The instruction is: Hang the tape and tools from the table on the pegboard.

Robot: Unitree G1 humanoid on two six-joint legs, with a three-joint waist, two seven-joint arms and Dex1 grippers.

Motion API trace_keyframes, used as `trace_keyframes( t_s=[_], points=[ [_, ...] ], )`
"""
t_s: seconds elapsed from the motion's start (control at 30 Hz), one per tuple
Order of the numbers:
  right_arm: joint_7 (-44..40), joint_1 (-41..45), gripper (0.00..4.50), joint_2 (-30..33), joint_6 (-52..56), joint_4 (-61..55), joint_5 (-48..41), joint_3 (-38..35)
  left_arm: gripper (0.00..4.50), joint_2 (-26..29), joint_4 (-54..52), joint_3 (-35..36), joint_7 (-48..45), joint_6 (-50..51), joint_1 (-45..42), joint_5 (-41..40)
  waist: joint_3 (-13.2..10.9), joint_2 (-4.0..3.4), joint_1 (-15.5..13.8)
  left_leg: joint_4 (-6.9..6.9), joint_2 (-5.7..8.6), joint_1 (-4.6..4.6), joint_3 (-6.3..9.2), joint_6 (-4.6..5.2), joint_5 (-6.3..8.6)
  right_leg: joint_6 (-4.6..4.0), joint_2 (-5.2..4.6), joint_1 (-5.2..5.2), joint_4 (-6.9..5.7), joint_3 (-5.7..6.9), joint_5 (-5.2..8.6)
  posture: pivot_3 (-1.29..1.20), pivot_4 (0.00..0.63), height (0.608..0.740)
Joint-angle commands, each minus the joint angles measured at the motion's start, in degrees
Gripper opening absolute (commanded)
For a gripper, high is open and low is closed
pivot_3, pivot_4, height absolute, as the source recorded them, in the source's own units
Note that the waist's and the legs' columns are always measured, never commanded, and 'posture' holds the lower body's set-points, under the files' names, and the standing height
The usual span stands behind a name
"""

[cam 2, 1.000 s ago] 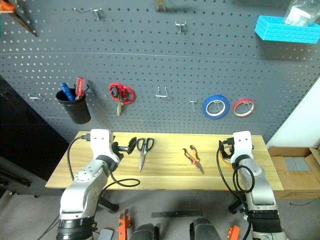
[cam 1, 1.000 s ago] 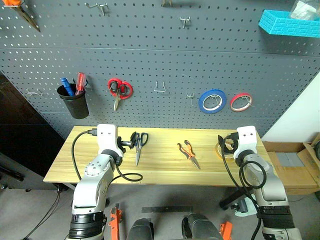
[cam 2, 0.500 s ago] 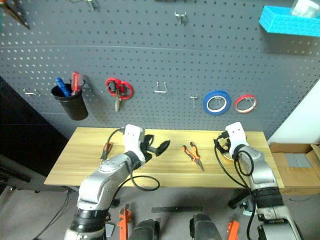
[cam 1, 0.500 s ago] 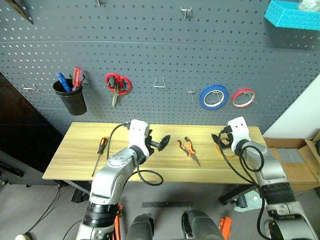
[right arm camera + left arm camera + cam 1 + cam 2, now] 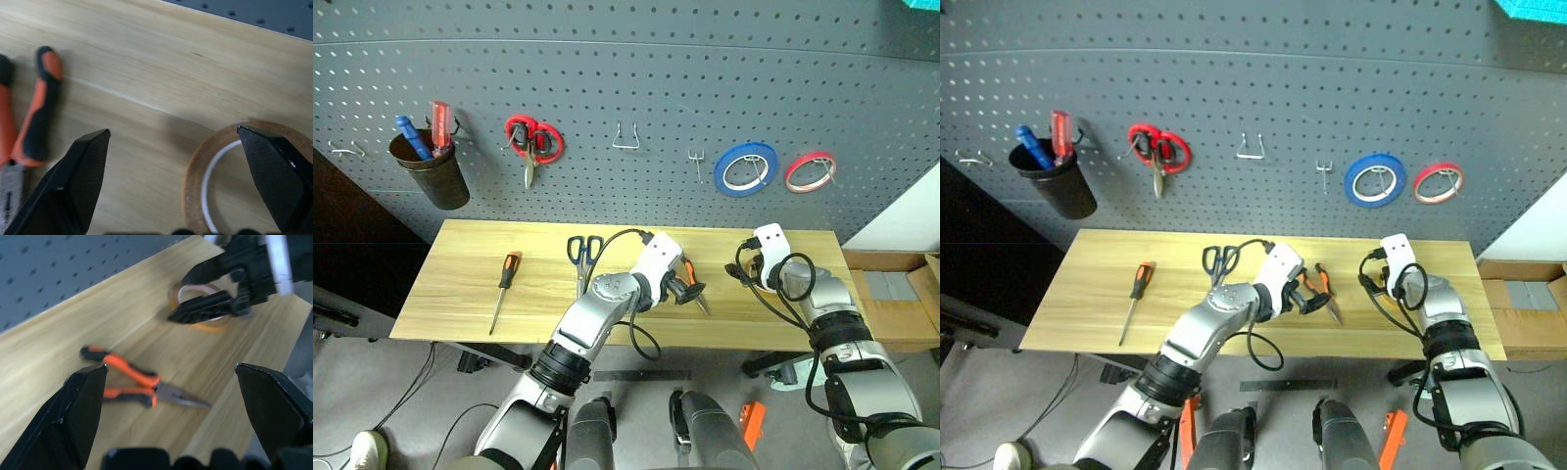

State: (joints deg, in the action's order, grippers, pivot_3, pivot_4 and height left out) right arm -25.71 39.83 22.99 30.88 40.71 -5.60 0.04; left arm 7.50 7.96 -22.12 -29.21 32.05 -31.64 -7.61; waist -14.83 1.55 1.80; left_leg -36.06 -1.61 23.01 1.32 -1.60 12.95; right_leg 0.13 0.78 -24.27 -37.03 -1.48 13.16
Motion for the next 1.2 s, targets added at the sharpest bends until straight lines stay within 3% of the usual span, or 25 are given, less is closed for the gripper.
trace_keyframes(
  t_s=[0.03, 0.27, 0.53, 0.97, 1.2],
  points=[
    [1.2, 1.8, 4.5, -0.2, 3.3, 2.7, -1.9, -3.6, 4.47, -0.5, 2.8, -2.2, -1.2, -5.3, -1.9, 3.5, -0.1, 0.01, 0.0, 0.0, 0.0, 0.0, -0.01, 0.0, 0.0, 0.0, 0.0, 0.0, 0.0, -0.01, 0.0, -0.01, 0.296, 0.74],
    [3.0, 3.8, 4.5, -1.6, 7.3, 6.0, -3.5, -6.9, 4.47, -1.4, 5.2, -2.9, -2.8, -8.7, -2.9, 6.6, -0.6, -0.07, 0.1, 0.0, 0.0, -0.02, -0.06, 0.0, 0.0, 0.04, 0.01, -0.01, -0.03, -0.12, 0.0, 0.0, 0.297, 0.74],
    [1.2, 3.5, 4.5, -1.3, 6.2, 7.3, -1.3, -4.6, 4.47, -1.8, 5.2, -1.9, -3.0, -8.7, -2.2, 7.5, -0.9, -0.06, 0.1, 0.0, 0.01, -0.04, -0.21, 0.0, 0.0, 0.15, 0.01, -0.04, -0.01, -0.3, -0.02, 0.01, 0.307, 0.74],
    [2.3, 2.7, 0.29, -1.0, 4.9, 7.9, -1.1, -5.4, 4.5, -2.2, 5.6, -1.9, -4.0, -9.0, -2.5, 8.1, -1.7, 0.01, 0.2, 0.01, 0.0, -0.06, -0.48, -0.03, 0.01, 0.27, 0.02, -0.12, -0.01, -0.57, -0.06, 0.0, 0.317, 0.74],
    [2.3, 2.4, 0.26, -1.0, 3.0, 7.7, -0.8, -5.5, 4.5, -2.9, 7.1, -1.2, -4.1, -9.5, -3.7, 8.1, -1.7, 0.03, 0.2, -0.01, 0.01, -0.06, -0.57, -0.03, 0.02, 0.39, 0.01, -0.12, 0.03, -0.69, -0.11, -0.01, 0.316, 0.74]
  ],
)
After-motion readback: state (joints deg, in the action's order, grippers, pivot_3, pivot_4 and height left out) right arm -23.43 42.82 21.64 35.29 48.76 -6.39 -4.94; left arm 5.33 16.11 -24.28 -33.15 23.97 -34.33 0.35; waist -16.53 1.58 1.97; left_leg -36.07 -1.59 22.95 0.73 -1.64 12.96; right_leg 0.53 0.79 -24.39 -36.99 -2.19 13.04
